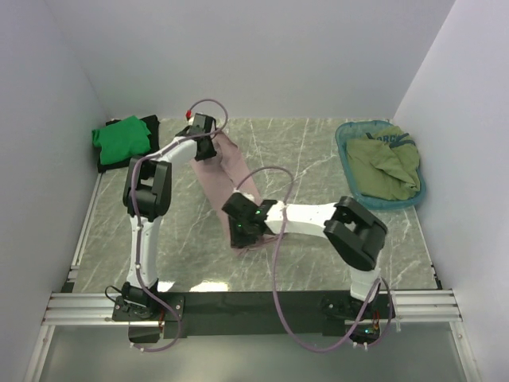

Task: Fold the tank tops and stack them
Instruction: Fold the tank top

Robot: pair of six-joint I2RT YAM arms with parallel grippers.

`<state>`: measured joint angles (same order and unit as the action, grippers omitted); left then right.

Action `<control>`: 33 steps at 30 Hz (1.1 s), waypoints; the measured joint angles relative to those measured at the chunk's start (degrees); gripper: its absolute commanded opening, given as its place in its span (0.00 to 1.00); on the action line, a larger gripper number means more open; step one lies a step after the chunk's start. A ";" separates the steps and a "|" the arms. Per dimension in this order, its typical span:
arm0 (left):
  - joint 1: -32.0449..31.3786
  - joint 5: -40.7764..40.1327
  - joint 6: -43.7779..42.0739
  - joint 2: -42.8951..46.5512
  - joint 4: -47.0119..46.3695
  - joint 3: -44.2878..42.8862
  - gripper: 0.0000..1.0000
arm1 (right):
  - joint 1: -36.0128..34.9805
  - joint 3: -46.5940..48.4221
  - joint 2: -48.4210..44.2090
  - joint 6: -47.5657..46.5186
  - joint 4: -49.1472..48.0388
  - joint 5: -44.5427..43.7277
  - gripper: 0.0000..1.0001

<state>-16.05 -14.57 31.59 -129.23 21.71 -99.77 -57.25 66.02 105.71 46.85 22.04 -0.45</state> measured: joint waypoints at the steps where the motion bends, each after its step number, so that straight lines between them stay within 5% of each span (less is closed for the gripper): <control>1: 0.31 1.31 -1.40 -1.11 -0.44 -1.75 0.41 | -0.76 2.05 1.53 -0.22 0.50 0.83 0.39; 8: 3.78 15.21 -5.33 -4.74 -4.59 -6.47 0.64 | -1.70 10.78 6.19 -3.10 0.13 4.90 0.45; 15: 8.79 22.18 -4.76 -3.63 -5.81 -9.92 0.82 | -1.18 11.45 0.15 -7.41 0.13 3.74 0.52; 23: 8.37 17.92 2.27 11.15 -6.64 -5.68 0.67 | 7.52 10.71 -14.60 -9.88 4.04 -5.77 0.53; 27: 7.74 14.56 8.20 24.13 -6.58 6.51 0.54 | 14.25 5.07 -18.47 -10.80 4.79 -10.38 0.54; 33: 2.51 10.62 16.20 38.29 -6.10 33.59 0.54 | 16.63 -2.67 -14.40 -13.27 4.42 -10.88 0.57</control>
<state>-13.54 -3.95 47.79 -90.94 15.62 -66.17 -40.62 63.35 91.31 33.58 26.46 -11.33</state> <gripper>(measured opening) 0.526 0.563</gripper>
